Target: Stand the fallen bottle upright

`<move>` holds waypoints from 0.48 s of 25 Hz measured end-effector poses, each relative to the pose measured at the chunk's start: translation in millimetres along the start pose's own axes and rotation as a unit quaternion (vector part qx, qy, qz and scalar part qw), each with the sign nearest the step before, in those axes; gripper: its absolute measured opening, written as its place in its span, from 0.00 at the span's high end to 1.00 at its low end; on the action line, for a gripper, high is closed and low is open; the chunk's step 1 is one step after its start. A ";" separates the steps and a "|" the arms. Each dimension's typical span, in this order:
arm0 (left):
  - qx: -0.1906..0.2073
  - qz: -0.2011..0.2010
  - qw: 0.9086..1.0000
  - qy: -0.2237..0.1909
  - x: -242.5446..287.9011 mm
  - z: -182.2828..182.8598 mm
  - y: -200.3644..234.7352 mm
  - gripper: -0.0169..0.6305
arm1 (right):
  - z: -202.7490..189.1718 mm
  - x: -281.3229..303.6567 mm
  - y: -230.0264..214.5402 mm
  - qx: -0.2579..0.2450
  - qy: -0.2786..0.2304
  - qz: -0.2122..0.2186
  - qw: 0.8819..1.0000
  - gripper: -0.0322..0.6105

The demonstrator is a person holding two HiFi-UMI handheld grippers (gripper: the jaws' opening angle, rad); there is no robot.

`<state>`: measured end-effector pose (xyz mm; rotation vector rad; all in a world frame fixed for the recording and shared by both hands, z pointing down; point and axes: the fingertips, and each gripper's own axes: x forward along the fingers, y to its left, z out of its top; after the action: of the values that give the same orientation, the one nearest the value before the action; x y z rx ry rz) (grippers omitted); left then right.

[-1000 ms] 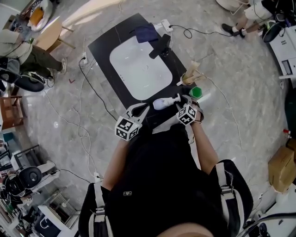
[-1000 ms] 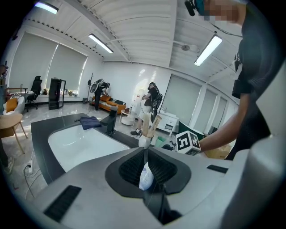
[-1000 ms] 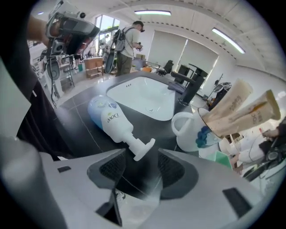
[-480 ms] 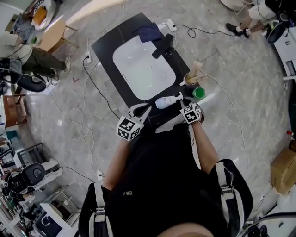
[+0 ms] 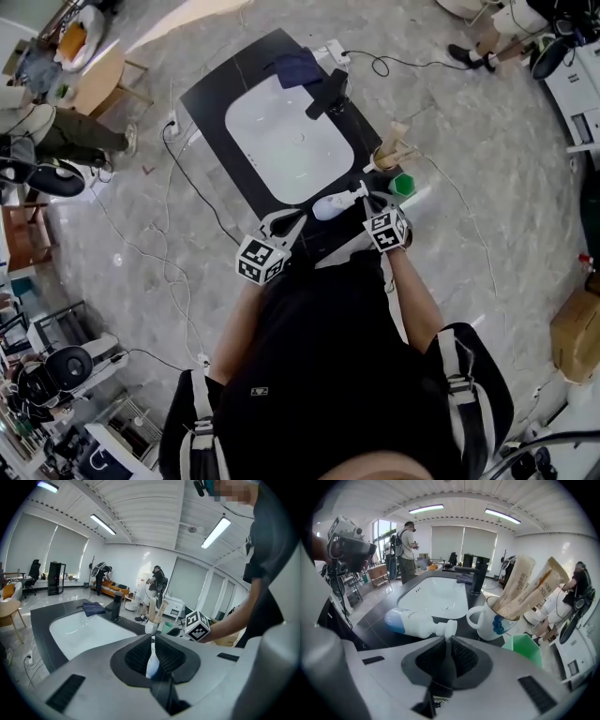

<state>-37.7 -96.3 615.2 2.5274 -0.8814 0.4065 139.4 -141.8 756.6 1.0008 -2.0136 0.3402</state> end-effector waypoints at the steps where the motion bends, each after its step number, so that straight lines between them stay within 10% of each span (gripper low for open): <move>1: 0.000 -0.002 1.000 -0.002 -1.3 0.0 1.0 0.92 | 3.2 -2.5 0.8 -0.008 0.000 -0.006 1.000 0.81; 12: 0.009 -0.025 0.999 -0.019 -30.4 -4.8 14.3 0.92 | 37.3 -28.8 12.5 -0.071 -0.008 -0.085 0.994 0.81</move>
<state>-70.5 -88.4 611.4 2.5760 -0.8311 0.3552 118.2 -139.2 712.7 1.0776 -1.9213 0.0963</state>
